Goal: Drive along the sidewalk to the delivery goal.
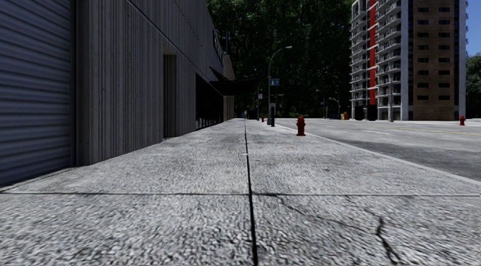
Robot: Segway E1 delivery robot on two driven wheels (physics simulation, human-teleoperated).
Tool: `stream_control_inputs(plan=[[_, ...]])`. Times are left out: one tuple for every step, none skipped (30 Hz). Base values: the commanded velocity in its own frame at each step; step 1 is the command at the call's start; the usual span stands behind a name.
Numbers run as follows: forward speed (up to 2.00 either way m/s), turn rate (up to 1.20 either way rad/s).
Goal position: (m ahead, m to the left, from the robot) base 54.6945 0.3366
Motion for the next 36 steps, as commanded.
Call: stream_control_inputs(plan=[[2.0, 0.0], [2.0, 0.0], [2.0, 0.0], [2.0, 0.0], [2.0, 0.0], [2.0, 0.0], [2.0, 0.0], [2.0, 0.0], [2.0, 0.0], [2.0, 0.0], [2.0, 0.0], [2.0, 0.0], [2.0, 0.0], [2.0, 0.0], [2.0, 0.0], [2.0, 0.0], [2.0, 0.0], [2.0, 0.0], [2.0, 0.0], [2.0, 0.0], [2.0, 0.0], [2.0, 0.0], [2.0, 0.0], [2.0, 0.0], [2.0, 0.0], [2.0, 0.0], [2.0, 0.0], [2.0, 0.0], [2.0, 0.0], [2.0, 0.0], [2.0, 0.0], [2.0, 0.0], [2.0, 0.0], [2.0, 0.0], [2.0, 0.0], [2.0, 0.0]])
